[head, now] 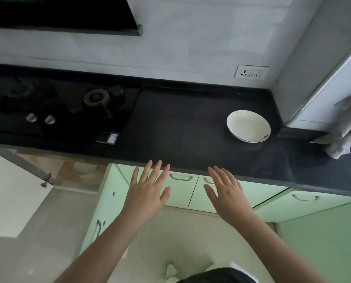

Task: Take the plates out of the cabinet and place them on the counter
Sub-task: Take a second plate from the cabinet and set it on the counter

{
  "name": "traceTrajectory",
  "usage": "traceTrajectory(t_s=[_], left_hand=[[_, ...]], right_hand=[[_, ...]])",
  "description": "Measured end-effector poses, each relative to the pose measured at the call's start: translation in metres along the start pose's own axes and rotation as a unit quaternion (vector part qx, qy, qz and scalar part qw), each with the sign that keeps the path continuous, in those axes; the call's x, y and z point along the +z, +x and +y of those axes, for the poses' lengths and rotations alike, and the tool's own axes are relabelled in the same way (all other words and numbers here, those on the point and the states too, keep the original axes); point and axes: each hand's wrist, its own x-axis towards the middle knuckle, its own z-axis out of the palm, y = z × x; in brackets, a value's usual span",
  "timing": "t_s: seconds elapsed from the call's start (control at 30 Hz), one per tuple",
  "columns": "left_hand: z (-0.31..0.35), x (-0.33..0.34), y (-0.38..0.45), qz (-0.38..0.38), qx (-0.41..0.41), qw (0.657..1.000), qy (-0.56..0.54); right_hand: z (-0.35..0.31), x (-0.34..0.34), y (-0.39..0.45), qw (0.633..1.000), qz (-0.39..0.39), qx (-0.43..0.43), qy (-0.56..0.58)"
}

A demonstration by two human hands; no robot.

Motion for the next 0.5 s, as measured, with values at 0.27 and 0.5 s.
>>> traceTrajectory(t_s=[0.27,0.5], left_hand=[[-0.003,-0.002,-0.083,0.023,-0.047,0.998,-0.018],[0.006,-0.002,-0.168,0.001,-0.064,0.998,0.027]], right_hand=[[-0.029,0.015,-0.06,0.996,0.006,-0.078,-0.045],[-0.042,0.035,-0.124,0.993,0.0,-0.11,-0.05]])
